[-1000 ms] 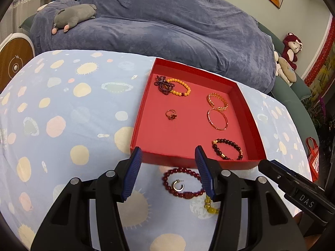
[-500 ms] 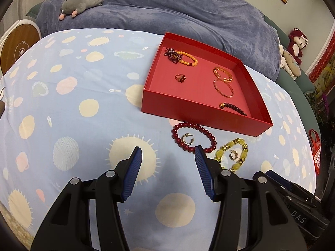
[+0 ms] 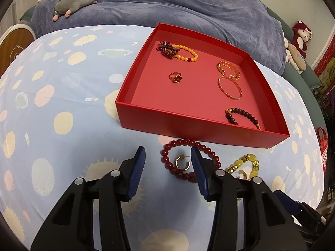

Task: Organize jewelry
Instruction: 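Withdraw both open tools from the box toward the remaining bracelets, then grasp the red garnet bead bracelet with the left tool while the right tool grasps the yellow amber bracelet, then lift both bracelets off the sheet, leaving the gold hoop earrings behind, then lower both bracelets into the red box and open both tools, then move both open tools back to the two gold hoop earrings on the sheet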

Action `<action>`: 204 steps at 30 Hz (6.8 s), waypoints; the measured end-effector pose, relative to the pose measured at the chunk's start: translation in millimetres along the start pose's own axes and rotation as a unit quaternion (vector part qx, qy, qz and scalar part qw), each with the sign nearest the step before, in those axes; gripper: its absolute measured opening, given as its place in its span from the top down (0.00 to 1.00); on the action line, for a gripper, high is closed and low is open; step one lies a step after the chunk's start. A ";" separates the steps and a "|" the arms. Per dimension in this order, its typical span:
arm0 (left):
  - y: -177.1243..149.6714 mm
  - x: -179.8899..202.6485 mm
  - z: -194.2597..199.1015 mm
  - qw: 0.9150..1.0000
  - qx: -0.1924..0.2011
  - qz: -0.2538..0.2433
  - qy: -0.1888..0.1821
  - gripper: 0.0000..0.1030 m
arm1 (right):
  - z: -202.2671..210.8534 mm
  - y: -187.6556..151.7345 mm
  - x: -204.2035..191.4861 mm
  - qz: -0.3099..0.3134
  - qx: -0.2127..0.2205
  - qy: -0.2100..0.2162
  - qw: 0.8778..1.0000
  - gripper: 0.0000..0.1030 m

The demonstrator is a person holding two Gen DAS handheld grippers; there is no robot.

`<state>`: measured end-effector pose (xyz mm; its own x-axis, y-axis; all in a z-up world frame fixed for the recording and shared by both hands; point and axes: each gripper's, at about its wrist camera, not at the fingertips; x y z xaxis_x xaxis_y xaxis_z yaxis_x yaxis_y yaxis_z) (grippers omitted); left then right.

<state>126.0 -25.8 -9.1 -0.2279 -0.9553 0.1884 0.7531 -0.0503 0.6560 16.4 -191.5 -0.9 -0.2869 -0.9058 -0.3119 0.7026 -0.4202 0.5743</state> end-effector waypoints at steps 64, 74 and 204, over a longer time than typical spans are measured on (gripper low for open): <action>-23.5 6.2 90.7 0.998 0.022 0.008 -0.060 0.93 | 46.4 15.7 -23.0 0.038 0.043 0.000 0.998 0.91; -5.4 18.6 115.2 0.995 0.041 -0.006 -0.086 0.96 | 71.8 26.3 -34.5 0.038 0.062 0.024 0.997 0.91; -34.6 1.6 42.3 0.997 -0.002 -0.064 0.038 0.53 | -16.2 -7.0 -16.3 0.080 -0.016 -0.034 0.996 0.66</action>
<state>73.4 -13.3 -0.5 -0.2751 -0.9603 0.0459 0.7228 -0.1751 0.6685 26.7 -172.9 -12.1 -0.2125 -0.9631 -0.1654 0.7629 -0.2693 0.5877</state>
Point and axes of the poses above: each gripper's, at about its wrist camera, not at the fingertips, and z roughly against the way its jaws point, x to its right, y to its top, and after that the axes turned 10 degrees about x, right-handed
